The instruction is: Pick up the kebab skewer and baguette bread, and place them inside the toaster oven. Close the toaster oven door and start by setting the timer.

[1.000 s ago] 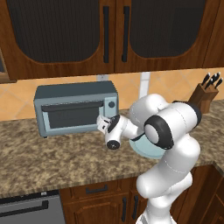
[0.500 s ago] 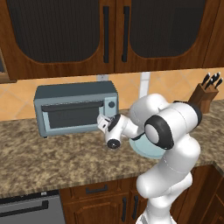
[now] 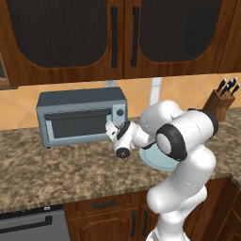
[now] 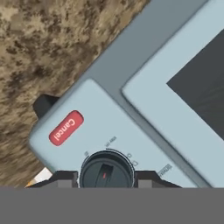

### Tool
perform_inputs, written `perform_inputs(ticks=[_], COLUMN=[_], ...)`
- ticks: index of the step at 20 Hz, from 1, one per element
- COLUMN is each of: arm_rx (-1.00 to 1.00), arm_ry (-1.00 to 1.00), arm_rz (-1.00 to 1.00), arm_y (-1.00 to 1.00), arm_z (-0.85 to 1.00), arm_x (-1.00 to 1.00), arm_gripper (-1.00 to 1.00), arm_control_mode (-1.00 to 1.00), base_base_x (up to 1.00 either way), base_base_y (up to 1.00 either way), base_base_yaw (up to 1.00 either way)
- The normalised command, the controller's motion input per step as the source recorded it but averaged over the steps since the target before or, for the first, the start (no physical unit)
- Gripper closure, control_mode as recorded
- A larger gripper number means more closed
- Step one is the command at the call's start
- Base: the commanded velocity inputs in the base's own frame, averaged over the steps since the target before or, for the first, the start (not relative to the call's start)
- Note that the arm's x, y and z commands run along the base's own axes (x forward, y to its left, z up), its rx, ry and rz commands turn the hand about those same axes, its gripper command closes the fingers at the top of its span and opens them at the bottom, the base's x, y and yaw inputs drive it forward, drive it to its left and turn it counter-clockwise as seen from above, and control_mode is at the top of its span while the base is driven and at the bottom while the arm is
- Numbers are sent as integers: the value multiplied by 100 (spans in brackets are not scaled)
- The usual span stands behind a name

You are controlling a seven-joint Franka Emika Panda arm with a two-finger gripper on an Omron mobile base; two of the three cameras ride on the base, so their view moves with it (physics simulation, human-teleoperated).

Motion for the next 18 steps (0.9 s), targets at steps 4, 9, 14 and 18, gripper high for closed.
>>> perform_inputs(ticks=[4,9,14,18], arm_rx=[17,16,15,15], arm_ry=[-7,-10,-10,-9], arm_rz=[0,0,0,0], arm_y=[1,0,0,0], arm_z=[7,5,10,18], arm_x=[13,15,24,30], arm_gripper=[100,100,100,100], arm_control_mode=[-100,-100,-100,-100], base_base_x=[0,0,0,0], base_base_y=[0,0,0,0], base_base_yaw=[0,0,0,0])
